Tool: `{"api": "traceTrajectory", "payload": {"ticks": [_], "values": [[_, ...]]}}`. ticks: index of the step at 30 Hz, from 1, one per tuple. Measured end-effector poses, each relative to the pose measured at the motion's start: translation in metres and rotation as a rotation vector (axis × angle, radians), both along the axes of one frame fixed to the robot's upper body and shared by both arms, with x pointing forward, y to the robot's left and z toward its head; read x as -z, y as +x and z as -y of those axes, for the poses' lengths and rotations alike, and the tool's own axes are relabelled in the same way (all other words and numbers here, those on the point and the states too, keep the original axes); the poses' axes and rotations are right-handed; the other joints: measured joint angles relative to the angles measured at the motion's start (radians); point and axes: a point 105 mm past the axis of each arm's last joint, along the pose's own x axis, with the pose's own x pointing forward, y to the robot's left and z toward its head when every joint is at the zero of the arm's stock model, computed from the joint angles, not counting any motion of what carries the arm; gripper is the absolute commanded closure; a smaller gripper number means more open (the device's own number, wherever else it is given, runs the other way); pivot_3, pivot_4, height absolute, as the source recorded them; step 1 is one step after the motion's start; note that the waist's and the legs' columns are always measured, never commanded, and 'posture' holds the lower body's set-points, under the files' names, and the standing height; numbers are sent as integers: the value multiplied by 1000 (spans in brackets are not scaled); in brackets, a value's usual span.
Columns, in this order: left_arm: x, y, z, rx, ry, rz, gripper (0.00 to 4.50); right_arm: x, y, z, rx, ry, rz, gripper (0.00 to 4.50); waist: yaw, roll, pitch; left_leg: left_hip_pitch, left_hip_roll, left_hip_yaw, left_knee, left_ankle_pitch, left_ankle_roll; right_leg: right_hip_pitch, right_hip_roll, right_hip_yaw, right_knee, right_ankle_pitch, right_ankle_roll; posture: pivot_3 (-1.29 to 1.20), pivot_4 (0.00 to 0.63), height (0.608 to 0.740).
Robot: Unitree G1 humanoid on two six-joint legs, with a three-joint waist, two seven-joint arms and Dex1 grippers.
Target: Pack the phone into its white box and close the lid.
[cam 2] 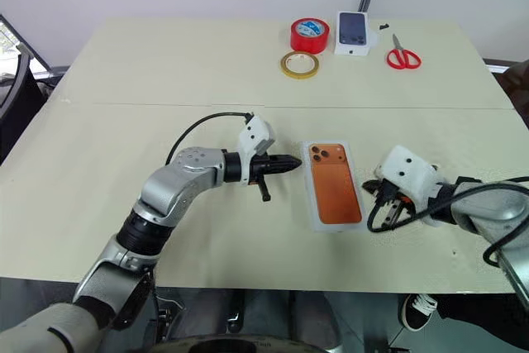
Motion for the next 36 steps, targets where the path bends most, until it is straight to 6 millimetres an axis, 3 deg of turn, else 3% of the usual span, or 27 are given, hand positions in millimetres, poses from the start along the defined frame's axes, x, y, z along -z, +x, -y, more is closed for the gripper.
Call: {"api": "traceTrajectory", "payload": {"ticks": [6, 13, 17, 21, 24, 28, 31, 36], "values": [[30, 3, 10, 11, 150, 36, 4500, 27, -15, -17, -33, 7, -88, 4417, 0, 0, 0, 0, -1, 0, 0, 0, 0, 0, 0, 0, 0, 0, 0, 0, 150, 740], [28, 6, 1, -14, 158, 59, 4500, 27, -12, -21, -30, -8, -52, 4417, -5, -1, -1, 1, 0, 0, 0, 0, 0, 1, 0, 0, 0, 0, 0, 0, 150, 740], [22, 20, -37, -137, 128, 53, 4500, 6, 2, -26, -26, 43, 52, 4417, -11, 0, -1, 1, 1, 0, -1, 1, -1, -1, 1, 0, 1, 0, 0, 0, 150, 740], [-3, 36, -90, -299, 64, 94, 4500, -18, 27, -24, 48, 151, 182, 4417, -9, -1, -1, 1, 0, 0, 0, 1, -2, -1, 0, 0, 1, 0, 0, 0, 150, 740], [-13, 40, -133, -413, 49, 116, 4500, -25, 48, -12, 139, 194, 247, 4417, -5, -1, -1, 1, 0, 0, 0, 1, -2, -1, -1, 0, 1, 0, 0, 0, 150, 740], [-13, 39, -187, -558, 75, 116, 4500, -22, 66, 1, 211, 236, 257, 4417, -2, -1, -1, 1, 0, 0, -1, 1, -1, -1, -1, 0, 1, 0, 0, 0, 150, 740], [-10, 34, -208, -621, 88, 119, 4500, -23, 73, -4, 195, 296, 263, 4417, -2, -1, -1, 1, 0, 0, -1, 1, -1, -1, -2, 0, 1, 0, 0, 0, 150, 740], [-6, 28, -228, -700, 83, 109, 4500, -23, 78, -4, 185, 309, 265, 4417, -2, -1, -1, 1, 0, 0, -1, 0, -1, -1, -2, 0, 1, 0, 0, 0, 150, 740]]}}
